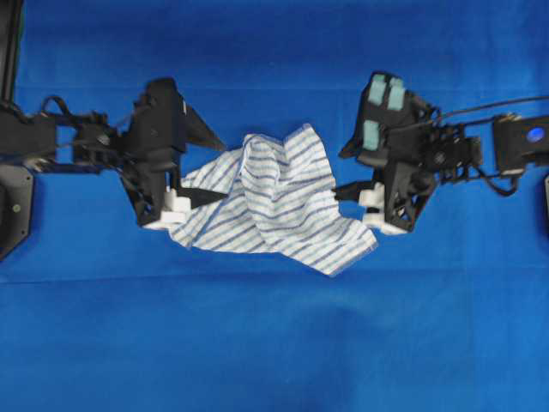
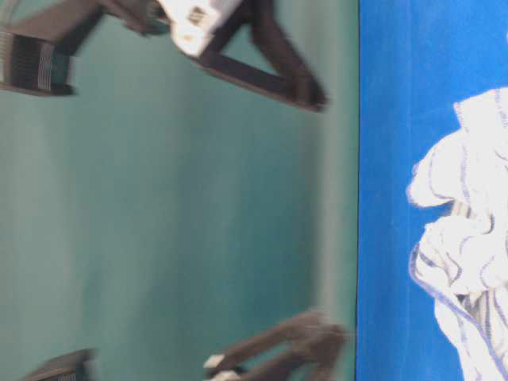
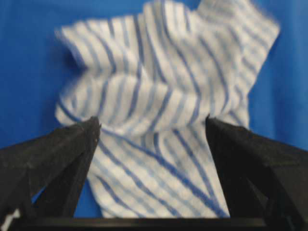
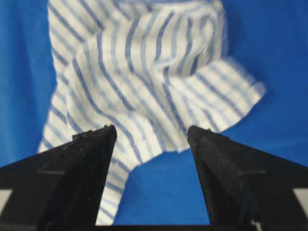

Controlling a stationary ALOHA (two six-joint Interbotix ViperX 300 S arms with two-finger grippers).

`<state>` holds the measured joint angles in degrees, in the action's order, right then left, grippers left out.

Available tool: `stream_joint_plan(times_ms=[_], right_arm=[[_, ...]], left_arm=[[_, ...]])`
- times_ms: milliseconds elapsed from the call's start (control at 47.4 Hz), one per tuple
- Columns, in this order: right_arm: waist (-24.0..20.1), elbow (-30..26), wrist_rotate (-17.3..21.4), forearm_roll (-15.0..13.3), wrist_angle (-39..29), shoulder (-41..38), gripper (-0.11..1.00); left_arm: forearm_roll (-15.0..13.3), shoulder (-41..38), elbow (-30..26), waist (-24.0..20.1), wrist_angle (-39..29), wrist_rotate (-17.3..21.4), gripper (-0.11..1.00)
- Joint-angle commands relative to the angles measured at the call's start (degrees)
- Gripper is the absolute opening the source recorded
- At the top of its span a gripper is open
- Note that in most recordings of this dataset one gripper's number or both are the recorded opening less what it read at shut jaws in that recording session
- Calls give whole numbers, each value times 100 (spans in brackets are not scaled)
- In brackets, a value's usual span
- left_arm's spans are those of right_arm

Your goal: Lift the towel with both arms.

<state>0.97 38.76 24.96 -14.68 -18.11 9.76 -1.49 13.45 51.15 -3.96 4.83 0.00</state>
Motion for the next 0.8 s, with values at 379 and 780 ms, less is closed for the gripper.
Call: stream_joint_plan(times_ms=[379,780], right_arm=[[-299,202,97,105,1028,-1055,64],[-378,202,105,281,1318,-1705,64]], left_arm=[[-18,-1362,-176,650,668,-149,85],[-44,-1995,-185,835,967,-264,86]])
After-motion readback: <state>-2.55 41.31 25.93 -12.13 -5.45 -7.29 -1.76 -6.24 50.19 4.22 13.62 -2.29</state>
